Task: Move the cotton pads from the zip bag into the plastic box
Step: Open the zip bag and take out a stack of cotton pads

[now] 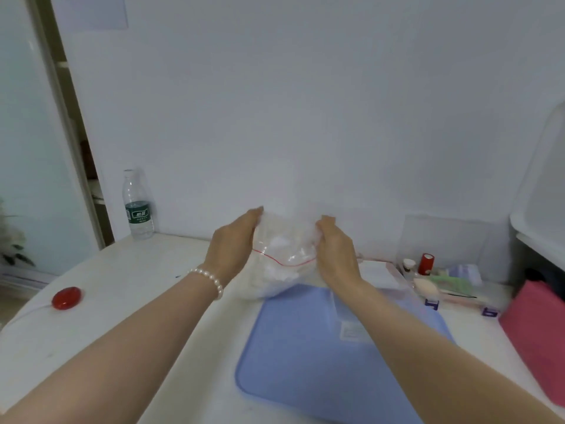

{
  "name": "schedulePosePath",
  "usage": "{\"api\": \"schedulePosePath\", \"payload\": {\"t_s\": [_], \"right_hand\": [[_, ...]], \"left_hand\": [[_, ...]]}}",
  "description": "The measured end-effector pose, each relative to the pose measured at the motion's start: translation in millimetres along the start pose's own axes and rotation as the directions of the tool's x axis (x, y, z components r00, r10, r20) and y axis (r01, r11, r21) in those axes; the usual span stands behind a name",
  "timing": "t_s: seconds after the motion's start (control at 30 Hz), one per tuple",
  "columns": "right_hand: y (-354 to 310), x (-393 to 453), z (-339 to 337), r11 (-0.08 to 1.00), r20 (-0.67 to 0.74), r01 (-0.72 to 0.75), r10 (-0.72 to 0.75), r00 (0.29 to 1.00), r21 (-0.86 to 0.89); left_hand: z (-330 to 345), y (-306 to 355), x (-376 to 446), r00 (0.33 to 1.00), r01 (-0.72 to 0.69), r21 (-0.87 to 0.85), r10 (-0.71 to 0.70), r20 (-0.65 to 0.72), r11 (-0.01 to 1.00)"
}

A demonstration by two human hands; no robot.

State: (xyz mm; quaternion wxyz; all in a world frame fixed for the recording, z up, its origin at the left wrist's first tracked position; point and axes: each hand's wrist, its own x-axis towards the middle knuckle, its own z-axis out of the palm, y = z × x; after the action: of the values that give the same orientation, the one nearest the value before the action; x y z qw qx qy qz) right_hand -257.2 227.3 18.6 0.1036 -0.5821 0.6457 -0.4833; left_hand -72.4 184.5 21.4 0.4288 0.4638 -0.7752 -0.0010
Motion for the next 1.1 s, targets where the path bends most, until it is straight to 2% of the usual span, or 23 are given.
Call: {"api": "schedulePosePath", "payload": {"t_s": [0.07,0.1,0.17,0.2,0.23,0.27,0.3,0.33,0.4,0.47,0.5,0.57,0.67,0.73,0.77,0.8,0.83,0.9,0.93,1.0,1.03,1.1], "right_hand": [[21,-15,11,0.997,0.079,0.004,0.002,0.997,-0.083],[28,-19,13,0.996,0.097,-0.021,0.030,0.995,-0.085],[33,-22,14,0.994,0.077,-0.068,0.075,0.994,-0.084],[34,-21,13,0.992,0.056,-0.112,0.115,0.992,-0.053],[33,-19,10,0.987,0.042,-0.163,0.163,0.986,-0.013],[32,-17,8,0.974,0.037,-0.223,0.223,0.974,0.022],[30,-16,6,0.959,0.040,-0.278,0.276,0.960,0.053],[29,-14,5,0.938,0.053,-0.333,0.329,0.943,0.100],[27,-14,5,0.873,0.094,-0.416,0.406,0.909,0.254],[25,-17,8,0.775,0.148,-0.472,0.455,0.878,0.419],[24,-20,9,0.742,0.168,-0.480,0.458,0.873,0.468],[25,-23,14,0.734,0.191,-0.461,0.426,0.884,0.499],[32,-29,20,0.778,0.178,-0.397,0.357,0.917,0.488],[37,-32,23,0.781,0.185,-0.371,0.322,0.928,0.502],[39,-32,24,0.779,0.195,-0.360,0.303,0.933,0.513],[40,-31,24,0.778,0.207,-0.355,0.288,0.935,0.519],[41,-31,24,0.787,0.223,-0.354,0.277,0.935,0.505],[47,-28,23,0.869,0.234,-0.339,0.267,0.935,0.361],[52,-26,23,0.923,0.214,-0.314,0.268,0.939,0.224],[59,-25,20,0.970,0.111,-0.238,0.241,0.964,-0.044],[59,-25,17,0.972,0.052,-0.206,0.213,0.976,-0.115],[56,-25,11,0.972,-0.067,-0.187,0.179,0.982,-0.143]], "left_hand": [[11,-12,-21,0.993,-0.010,0.133,-0.006,0.120,0.991],[15,-14,-29,0.988,0.017,0.139,-0.038,0.152,0.990],[18,-7,-37,0.956,0.191,0.082,-0.205,0.210,0.978],[18,-3,-38,0.900,0.342,0.024,-0.335,0.279,0.939],[16,4,-37,0.802,0.514,-0.051,-0.458,0.382,0.856],[13,9,-37,0.674,0.671,-0.123,-0.532,0.511,0.731],[10,15,-40,0.549,0.787,-0.173,-0.544,0.634,0.592],[9,20,-44,0.456,0.861,-0.212,-0.516,0.726,0.463],[14,21,-56,0.365,0.930,-0.292,-0.458,0.810,0.224],[28,14,-63,0.312,0.948,-0.305,-0.441,0.841,0.089],[35,10,-65,0.311,0.945,-0.325,-0.428,0.849,0.042],[45,8,-64,0.406,0.897,-0.443,-0.380,0.831,-0.011],[53,0,-54,0.596,0.756,-0.654,-0.373,0.711,-0.038],[53,-3,-46,0.660,0.698,-0.715,-0.350,0.665,-0.041],[52,-4,-41,0.658,0.709,-0.705,-0.354,0.665,-0.007],[49,-2,-37,0.637,0.746,-0.660,-0.383,0.670,0.088],[46,-2,-35,0.616,0.782,-0.581,-0.429,0.661,0.227],[44,-4,-35,0.601,0.790,-0.362,-0.510,0.615,0.494],[45,-6,-36,0.585,0.787,-0.264,-0.539,0.606,0.557],[48,-10,-41,0.533,0.821,-0.196,-0.597,0.600,0.537],[49,-11,-44,0.528,0.831,-0.212,-0.611,0.589,0.514],[51,-11,-47,0.537,0.831,-0.230,-0.619,0.573,0.507]]}}
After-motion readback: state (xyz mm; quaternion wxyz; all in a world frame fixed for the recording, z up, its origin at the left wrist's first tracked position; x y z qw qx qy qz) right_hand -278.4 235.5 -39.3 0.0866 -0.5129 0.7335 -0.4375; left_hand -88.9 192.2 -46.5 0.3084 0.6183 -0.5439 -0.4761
